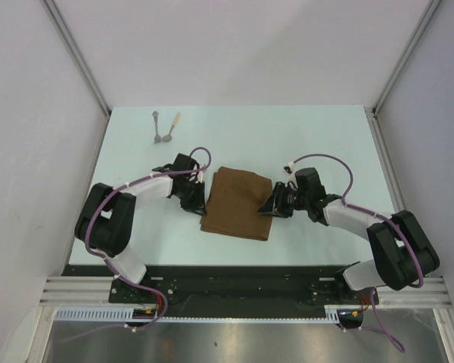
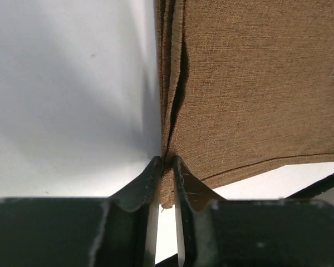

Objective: Fold the napkin into a case and place the utensils inside
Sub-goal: Smooth out the square-folded napkin at the center of the board.

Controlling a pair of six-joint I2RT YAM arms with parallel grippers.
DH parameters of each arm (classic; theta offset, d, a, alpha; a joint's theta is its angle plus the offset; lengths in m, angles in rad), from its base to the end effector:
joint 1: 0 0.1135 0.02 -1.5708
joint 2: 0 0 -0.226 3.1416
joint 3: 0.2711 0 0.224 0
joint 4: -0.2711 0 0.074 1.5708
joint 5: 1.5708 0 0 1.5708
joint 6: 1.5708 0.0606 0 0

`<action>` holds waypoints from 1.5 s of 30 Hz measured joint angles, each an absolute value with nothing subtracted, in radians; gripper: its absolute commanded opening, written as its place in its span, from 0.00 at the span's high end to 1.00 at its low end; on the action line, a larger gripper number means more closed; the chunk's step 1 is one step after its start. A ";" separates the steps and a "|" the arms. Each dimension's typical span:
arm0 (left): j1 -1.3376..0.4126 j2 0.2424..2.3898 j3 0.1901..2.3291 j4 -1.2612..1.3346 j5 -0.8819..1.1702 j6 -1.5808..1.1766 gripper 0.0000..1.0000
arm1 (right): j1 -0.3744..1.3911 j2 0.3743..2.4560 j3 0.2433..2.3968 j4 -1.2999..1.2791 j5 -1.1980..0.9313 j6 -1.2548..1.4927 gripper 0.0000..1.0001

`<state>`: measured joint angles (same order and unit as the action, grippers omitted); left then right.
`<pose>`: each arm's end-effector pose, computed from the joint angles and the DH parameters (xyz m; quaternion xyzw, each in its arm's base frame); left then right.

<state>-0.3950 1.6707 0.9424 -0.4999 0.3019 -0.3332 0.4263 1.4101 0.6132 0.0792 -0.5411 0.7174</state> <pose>0.2587 -0.1274 0.1153 0.0557 0.9729 -0.1985 0.1047 0.2352 0.1411 0.1413 0.0178 0.8840 0.4204 0.2036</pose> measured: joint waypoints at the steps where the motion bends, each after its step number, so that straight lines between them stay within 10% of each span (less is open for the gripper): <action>1: -0.395 1.671 0.942 -0.500 0.307 -0.333 0.86 | 0.447 1.410 0.609 0.080 -0.540 0.722 0.69; 11: -0.395 1.649 0.942 -0.512 0.332 -0.340 1.00 | 0.544 1.440 0.551 0.087 -0.538 0.745 0.73; 38: -0.395 1.627 0.881 -0.498 0.383 -0.408 1.00 | 0.488 1.414 0.455 0.050 -0.508 0.732 0.78; 45: -0.395 1.651 0.912 -0.536 0.287 -0.381 0.70 | 0.486 1.388 0.458 0.039 -0.509 0.733 0.76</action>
<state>-0.3950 1.6512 0.9123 -0.5362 0.2867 -0.3805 0.4858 1.3884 0.4583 0.0387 -0.5087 0.7330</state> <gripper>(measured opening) 0.178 0.231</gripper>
